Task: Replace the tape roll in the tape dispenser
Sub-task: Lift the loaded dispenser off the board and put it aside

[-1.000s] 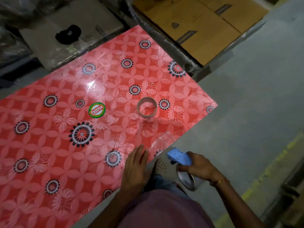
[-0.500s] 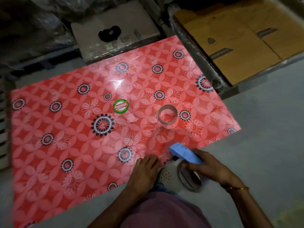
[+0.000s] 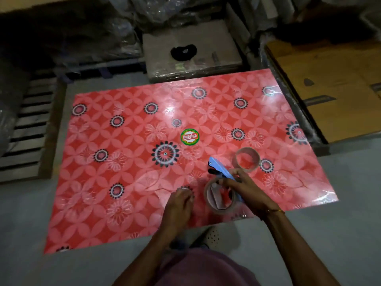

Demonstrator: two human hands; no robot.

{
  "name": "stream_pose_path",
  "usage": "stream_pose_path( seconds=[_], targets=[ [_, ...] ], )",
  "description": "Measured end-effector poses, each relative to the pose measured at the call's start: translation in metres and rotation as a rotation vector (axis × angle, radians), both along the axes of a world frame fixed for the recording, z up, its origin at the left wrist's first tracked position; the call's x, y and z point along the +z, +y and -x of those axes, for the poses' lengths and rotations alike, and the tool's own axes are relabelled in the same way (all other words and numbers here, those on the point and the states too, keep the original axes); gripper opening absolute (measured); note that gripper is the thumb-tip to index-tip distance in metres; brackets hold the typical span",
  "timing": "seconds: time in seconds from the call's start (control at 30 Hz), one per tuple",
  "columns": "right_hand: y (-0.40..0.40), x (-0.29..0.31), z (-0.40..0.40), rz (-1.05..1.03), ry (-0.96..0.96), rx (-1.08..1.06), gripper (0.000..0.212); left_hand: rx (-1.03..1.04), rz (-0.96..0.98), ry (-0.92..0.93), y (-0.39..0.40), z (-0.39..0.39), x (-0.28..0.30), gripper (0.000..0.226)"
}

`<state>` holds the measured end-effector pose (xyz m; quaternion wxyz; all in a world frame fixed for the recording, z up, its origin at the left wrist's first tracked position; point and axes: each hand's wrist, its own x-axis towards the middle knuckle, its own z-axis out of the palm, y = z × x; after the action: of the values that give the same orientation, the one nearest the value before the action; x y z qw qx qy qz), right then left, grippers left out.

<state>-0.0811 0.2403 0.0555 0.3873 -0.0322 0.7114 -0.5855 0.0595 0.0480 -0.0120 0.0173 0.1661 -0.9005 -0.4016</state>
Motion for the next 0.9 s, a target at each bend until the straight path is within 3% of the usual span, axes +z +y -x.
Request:
stream_pose_path(
  seconds=[0.1,0.2,0.23,0.33,0.43,0.57,0.73,0.83,0.9],
  targets=[
    [-0.035,-0.007,0.001,0.029,-0.069,0.000,0.015,0.395,-0.704,-0.148,-0.028,0.019,0.030,0.028],
    [-0.068,-0.010,-0.001,0.121,-0.172,-0.018,0.015,0.330,-1.030,-0.210,-0.051,0.030,0.054,0.020],
    [-0.079,-0.013,-0.001,0.140,-0.205,-0.025,0.014,0.275,-1.059,-0.219,-0.057,0.030,0.060,0.021],
    [-0.104,-0.019,0.000,0.205,-0.236,-0.010,0.051,0.157,-1.016,-0.172,-0.078,0.030,0.056,0.036],
    [-0.122,-0.021,0.005,0.157,-0.171,0.056,0.067,0.190,-0.980,-0.138,-0.092,0.030,0.045,0.051],
    [-0.139,-0.022,0.014,-0.017,0.106,0.162,0.024,0.325,-1.028,-0.113,-0.099,0.032,0.030,0.022],
    [-0.152,-0.025,0.030,-0.168,0.461,0.316,0.020,0.444,-1.076,-0.057,-0.094,0.043,0.013,0.026],
    [-0.156,-0.025,0.042,-0.265,0.526,0.359,0.021,0.478,-1.029,-0.051,-0.085,0.051,0.009,0.043],
    [-0.157,-0.025,0.051,-0.302,0.533,0.383,0.023,0.508,-0.952,-0.043,-0.080,0.058,0.011,0.031]
  ],
)
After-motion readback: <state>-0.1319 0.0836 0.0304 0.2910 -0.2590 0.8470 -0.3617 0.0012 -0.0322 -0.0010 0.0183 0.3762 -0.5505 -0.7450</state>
